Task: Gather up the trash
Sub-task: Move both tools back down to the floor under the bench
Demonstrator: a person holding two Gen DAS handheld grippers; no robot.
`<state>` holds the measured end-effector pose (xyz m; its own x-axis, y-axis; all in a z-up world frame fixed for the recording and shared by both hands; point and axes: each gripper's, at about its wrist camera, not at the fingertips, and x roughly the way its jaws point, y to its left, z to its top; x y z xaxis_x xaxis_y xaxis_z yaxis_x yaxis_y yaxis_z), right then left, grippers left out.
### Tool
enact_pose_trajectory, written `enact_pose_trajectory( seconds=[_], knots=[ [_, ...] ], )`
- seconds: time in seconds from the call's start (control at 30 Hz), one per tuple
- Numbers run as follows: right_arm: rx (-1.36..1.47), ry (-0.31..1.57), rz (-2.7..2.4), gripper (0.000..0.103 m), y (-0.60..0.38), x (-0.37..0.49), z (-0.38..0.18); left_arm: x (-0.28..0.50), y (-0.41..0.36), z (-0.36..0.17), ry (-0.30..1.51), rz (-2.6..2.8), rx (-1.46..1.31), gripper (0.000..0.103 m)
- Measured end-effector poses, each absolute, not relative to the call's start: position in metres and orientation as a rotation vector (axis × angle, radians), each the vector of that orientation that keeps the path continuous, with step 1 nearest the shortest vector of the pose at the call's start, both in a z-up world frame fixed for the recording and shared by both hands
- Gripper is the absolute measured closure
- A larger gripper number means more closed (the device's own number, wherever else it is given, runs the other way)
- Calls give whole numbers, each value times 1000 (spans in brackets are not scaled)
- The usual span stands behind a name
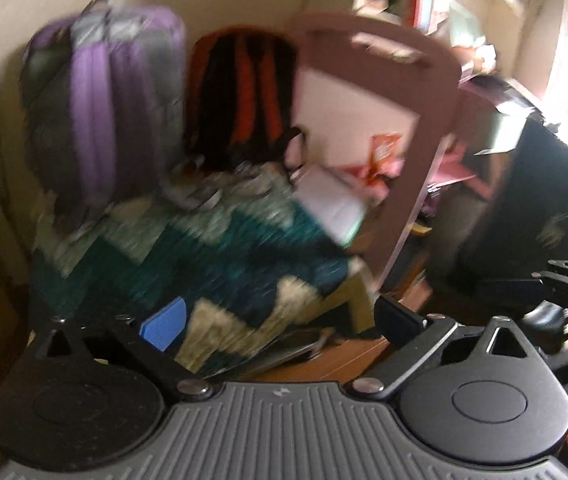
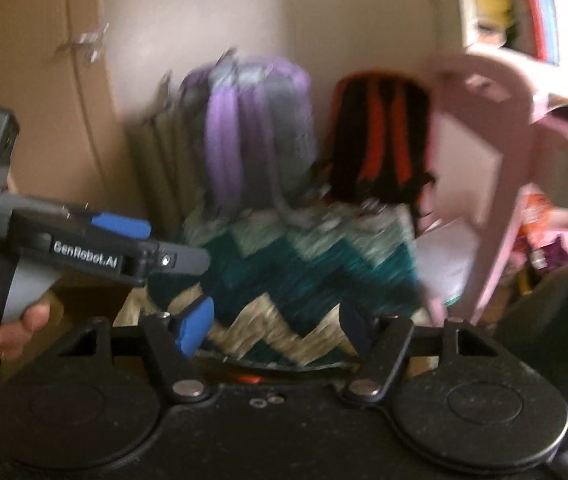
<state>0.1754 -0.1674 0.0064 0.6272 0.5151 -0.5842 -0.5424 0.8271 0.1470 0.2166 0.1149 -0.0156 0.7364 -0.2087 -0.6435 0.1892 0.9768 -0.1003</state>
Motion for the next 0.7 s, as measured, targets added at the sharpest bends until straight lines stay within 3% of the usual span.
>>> enact_pose_trajectory(
  seconds=[0.7],
  knots=[
    [-475,1081,879,30,24,214,-289,318,208,-319,1268,-61,26,1]
  ],
)
